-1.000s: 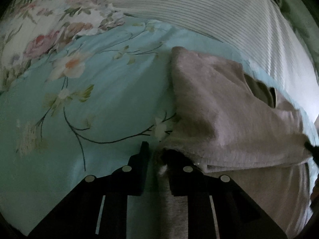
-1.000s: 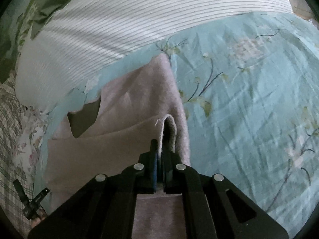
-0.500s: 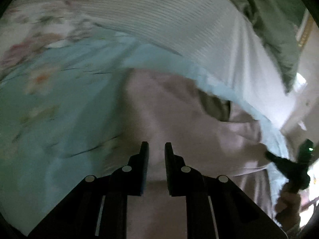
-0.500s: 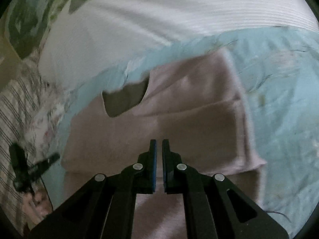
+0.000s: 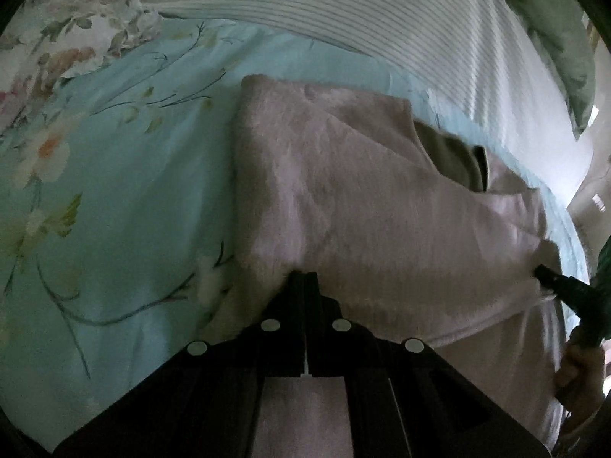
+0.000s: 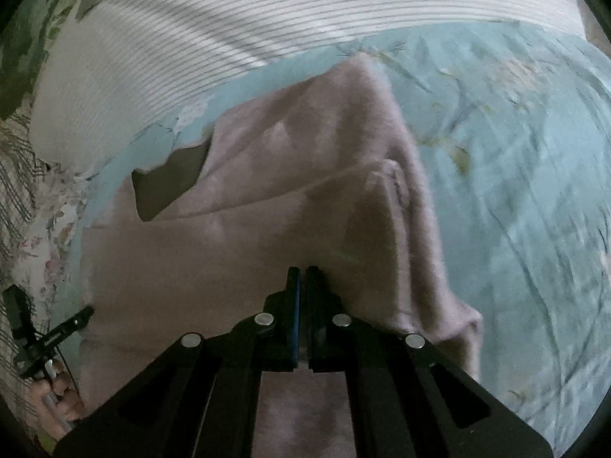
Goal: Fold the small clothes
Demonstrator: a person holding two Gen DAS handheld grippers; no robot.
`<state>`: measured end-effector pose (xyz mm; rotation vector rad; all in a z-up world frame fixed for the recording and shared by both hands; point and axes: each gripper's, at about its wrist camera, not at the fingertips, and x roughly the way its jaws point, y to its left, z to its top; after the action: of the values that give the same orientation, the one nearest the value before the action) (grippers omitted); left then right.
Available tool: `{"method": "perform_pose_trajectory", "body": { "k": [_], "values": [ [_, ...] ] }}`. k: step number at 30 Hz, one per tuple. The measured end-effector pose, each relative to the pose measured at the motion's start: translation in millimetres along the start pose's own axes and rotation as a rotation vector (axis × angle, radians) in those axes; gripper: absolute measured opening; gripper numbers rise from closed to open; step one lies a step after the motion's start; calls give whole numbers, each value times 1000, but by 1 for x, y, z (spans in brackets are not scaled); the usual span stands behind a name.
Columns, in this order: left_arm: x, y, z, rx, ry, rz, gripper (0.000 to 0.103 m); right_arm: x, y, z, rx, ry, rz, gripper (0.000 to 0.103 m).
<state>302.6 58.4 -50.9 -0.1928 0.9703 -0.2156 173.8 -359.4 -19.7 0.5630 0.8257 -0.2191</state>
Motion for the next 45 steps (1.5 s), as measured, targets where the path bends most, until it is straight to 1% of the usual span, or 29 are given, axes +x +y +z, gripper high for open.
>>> {"method": "perform_pose_trajectory", "body": {
  "k": [3, 5, 8, 10, 11, 12, 14, 15, 16, 18, 23, 27, 29, 31, 33, 36, 39, 41, 42, 43, 45],
  "values": [
    [-10, -2, -7, 13, 1, 22, 1, -15, -7, -3, 28, -21, -31, 1],
    [-18, -5, -12, 31, 4, 43, 1, -27, -9, -7, 43, -27, -22, 6],
    [-37, -6, -24, 50, 5, 56, 1, -56, -7, -22, 33, -36, 0, 6],
    [-54, -7, -37, 54, -2, 65, 13, -71, -2, -35, 14, -35, 24, 6],
    [-59, -7, -41, 53, -5, 69, 22, -77, 0, -41, 7, -33, 30, 6],
    [-69, -6, -51, 46, -9, 72, 27, -86, 2, -52, -2, -27, 40, 6],
    [-83, -4, -67, 34, -12, 64, 29, -96, 3, -65, -9, -13, 59, 9],
    [-89, -2, -76, 29, -9, 62, 32, -103, 4, -74, -14, -5, 69, 16],
    [-94, -2, -82, 27, -7, 64, 35, -110, 4, -83, -16, -2, 72, 31],
    [-109, 3, -102, 15, -5, 68, 46, -125, 5, -102, -30, -11, 75, 49],
    [-137, 24, -147, -20, 18, 78, 57, -152, -4, -135, -34, -5, 80, 49],
    [-149, 41, -178, -47, 56, 75, 57, -170, -21, -155, -26, 8, 62, 49],
    [-153, 46, -192, -59, 69, 50, 58, -181, -31, -166, -21, 22, 63, 49],
    [-156, 46, -202, -59, 68, 31, 61, -187, -38, -174, -24, 34, 70, 49],
    [-164, 42, -216, -45, 64, -11, 67, -196, -46, -187, -25, 52, 88, 49],
    [-170, 36, -232, -24, 75, -65, 69, -204, -56, -200, -33, 68, 87, 49],
    [-175, 28, -248, 13, 88, -88, 70, -212, -67, -214, -39, 91, 81, 49],
    [-179, 23, -258, 48, 96, -90, 70, -217, -72, -221, -37, 110, 126, 49],
    [-182, 21, -264, 65, 104, -97, 70, -220, -74, -229, -40, 131, 169, 49],
    [-184, 21, -268, 72, 114, -109, 70, -221, -75, -233, -45, 145, 193, 49],
    [-185, 22, -280, 71, 159, -164, 70, -225, -75, -245, -72, 174, 273, 49]
  ]
}}
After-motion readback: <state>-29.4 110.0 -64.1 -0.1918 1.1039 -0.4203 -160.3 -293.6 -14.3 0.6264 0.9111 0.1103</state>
